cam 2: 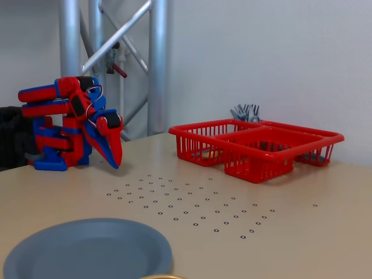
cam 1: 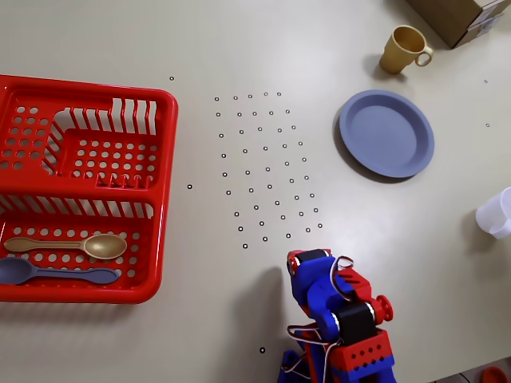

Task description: Grasp the plate, place it on the cross drawn on the table.

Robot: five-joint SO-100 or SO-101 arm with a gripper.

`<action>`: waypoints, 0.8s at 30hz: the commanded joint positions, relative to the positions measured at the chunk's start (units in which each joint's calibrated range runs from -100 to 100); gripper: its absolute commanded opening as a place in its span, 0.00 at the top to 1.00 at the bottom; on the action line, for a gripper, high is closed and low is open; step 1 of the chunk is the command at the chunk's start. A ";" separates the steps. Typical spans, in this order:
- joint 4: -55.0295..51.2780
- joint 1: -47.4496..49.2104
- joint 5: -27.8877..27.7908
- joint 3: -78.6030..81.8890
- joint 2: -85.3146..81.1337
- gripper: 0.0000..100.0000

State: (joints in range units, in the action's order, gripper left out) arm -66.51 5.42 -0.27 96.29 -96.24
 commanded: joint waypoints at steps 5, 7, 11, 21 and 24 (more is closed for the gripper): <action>-0.50 -0.75 -0.34 -1.82 0.38 0.99; -0.50 -0.75 -0.39 -1.82 0.38 0.99; -0.50 -0.75 -0.39 -1.82 0.38 0.99; -0.50 -0.68 -0.39 -1.82 0.38 0.99; -0.50 -0.68 -0.39 -1.82 0.38 0.99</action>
State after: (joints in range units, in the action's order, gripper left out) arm -66.51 5.42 -0.27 96.29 -96.24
